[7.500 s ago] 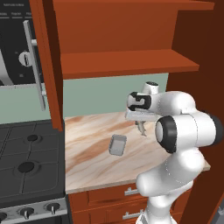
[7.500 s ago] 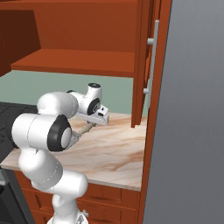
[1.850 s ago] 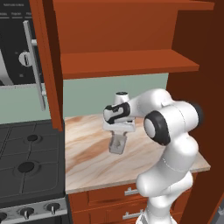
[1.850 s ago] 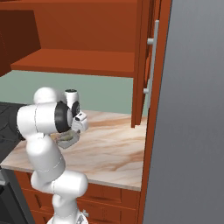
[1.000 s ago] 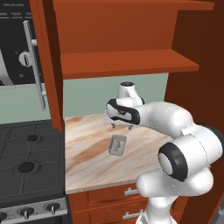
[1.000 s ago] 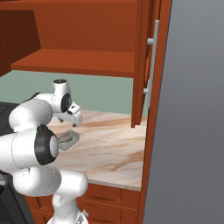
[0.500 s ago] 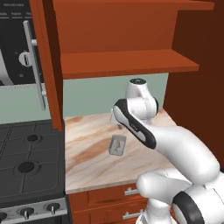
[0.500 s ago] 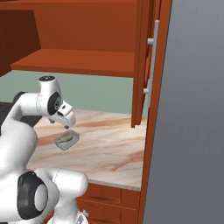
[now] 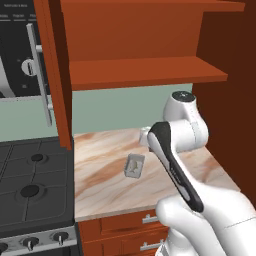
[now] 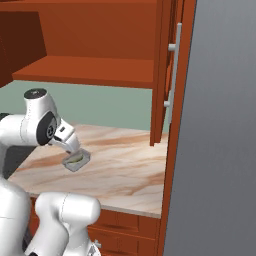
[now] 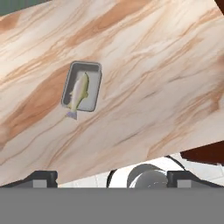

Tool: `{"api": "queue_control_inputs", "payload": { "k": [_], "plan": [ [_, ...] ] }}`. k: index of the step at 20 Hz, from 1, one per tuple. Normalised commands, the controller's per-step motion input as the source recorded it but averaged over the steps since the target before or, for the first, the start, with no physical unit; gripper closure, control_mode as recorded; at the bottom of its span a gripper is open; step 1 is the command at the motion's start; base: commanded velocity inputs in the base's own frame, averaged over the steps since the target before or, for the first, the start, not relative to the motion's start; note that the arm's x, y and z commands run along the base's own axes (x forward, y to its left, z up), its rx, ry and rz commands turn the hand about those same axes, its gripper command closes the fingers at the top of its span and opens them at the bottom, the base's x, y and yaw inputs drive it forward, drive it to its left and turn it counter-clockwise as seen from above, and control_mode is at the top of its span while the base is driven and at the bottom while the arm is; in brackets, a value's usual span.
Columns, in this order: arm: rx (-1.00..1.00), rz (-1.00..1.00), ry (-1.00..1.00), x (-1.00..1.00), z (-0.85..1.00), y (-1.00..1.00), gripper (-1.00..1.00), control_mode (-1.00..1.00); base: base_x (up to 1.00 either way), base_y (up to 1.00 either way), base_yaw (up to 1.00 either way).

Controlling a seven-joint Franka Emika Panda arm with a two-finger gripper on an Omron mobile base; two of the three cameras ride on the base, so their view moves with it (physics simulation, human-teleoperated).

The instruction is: Retrieve the tupperware from the cabinet, then place the raw meat into the tupperware to avoid contamination.

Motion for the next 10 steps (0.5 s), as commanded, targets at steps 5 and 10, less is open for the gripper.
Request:
{"api": "queue_control_inputs", "payload": {
  "k": [5, 10],
  "plan": [
    [0.00, 0.00, -0.11, -0.50, 0.56, -0.32, -1.00, -1.00, 0.00, 0.00, 0.00],
    [0.00, 0.03, -0.11, -0.39, 0.69, -0.30, -1.00, -1.00, 0.00, 0.00, 0.00]
  ]
}}
